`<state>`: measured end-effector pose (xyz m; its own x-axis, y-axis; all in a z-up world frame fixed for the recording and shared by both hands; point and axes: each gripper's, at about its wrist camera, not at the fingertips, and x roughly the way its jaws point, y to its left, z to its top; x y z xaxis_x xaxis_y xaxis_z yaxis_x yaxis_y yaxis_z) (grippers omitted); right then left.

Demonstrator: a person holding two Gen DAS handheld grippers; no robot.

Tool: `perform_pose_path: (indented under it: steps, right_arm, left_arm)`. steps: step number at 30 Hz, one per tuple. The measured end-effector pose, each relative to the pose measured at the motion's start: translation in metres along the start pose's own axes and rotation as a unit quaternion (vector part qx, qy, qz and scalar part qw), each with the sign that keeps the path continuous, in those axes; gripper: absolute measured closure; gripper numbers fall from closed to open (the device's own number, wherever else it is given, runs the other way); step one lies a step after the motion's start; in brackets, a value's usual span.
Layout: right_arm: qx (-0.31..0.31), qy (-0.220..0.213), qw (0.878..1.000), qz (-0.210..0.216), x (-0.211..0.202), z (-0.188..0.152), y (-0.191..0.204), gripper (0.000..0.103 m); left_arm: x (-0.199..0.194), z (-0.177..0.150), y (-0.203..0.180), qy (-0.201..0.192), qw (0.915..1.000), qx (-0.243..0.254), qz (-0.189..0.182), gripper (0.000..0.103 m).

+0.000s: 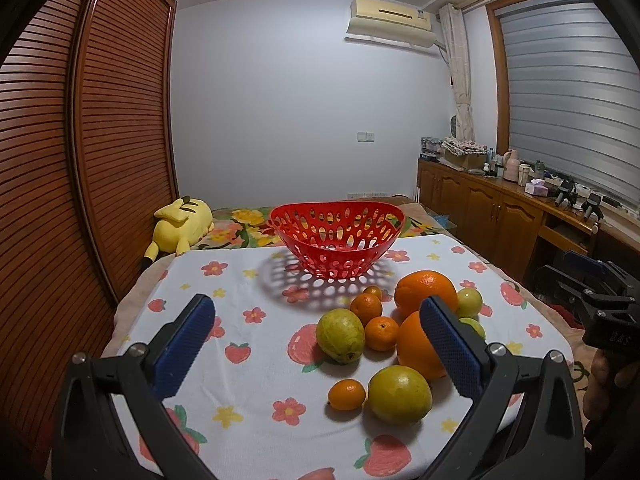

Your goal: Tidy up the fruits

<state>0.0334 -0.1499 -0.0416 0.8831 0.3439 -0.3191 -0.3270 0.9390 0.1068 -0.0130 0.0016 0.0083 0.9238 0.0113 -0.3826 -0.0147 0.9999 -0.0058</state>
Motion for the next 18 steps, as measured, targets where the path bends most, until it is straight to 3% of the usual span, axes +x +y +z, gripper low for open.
perform_pose_path:
  steps: [18]
  right_arm:
    - [-0.001,0.004,1.0,0.001,0.0002,-0.0021,-0.0002,0.002]
  left_arm:
    - [0.0016,-0.0009,0.0025,0.0,1.0,-0.001,0.001,0.0]
